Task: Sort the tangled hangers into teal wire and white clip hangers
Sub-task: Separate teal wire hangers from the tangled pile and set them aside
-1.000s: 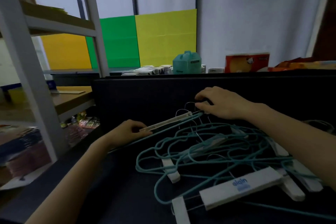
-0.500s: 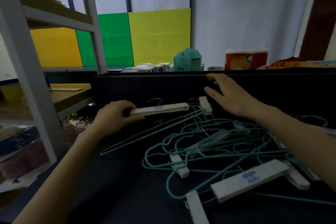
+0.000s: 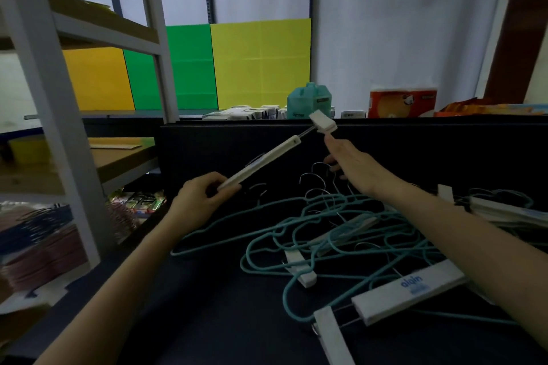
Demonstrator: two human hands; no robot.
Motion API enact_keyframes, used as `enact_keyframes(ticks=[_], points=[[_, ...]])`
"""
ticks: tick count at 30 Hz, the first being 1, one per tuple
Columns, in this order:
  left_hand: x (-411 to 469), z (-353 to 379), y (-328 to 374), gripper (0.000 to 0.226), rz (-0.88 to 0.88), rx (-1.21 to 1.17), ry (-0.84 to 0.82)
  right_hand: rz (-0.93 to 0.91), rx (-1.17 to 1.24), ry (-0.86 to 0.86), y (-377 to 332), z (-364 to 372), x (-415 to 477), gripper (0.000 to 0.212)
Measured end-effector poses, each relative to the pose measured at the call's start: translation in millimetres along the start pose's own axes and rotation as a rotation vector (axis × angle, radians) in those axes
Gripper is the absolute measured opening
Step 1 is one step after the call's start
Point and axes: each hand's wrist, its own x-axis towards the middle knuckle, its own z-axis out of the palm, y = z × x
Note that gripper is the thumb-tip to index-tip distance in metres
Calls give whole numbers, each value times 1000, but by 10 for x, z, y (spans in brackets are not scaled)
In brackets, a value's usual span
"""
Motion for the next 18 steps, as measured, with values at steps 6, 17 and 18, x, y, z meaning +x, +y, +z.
enact_keyframes(ticks=[6,17,18], points=[[-10,-83,40,24,26,54,81,-41,-336,-241,-69,45,-150,90],[-337,-568,-71,35,72,273,136,-109,-741,-374,-120,337,-134,87],[-376,-587,-82,34,79,283,139,-98,-729,-386,-111,346,-137,87]])
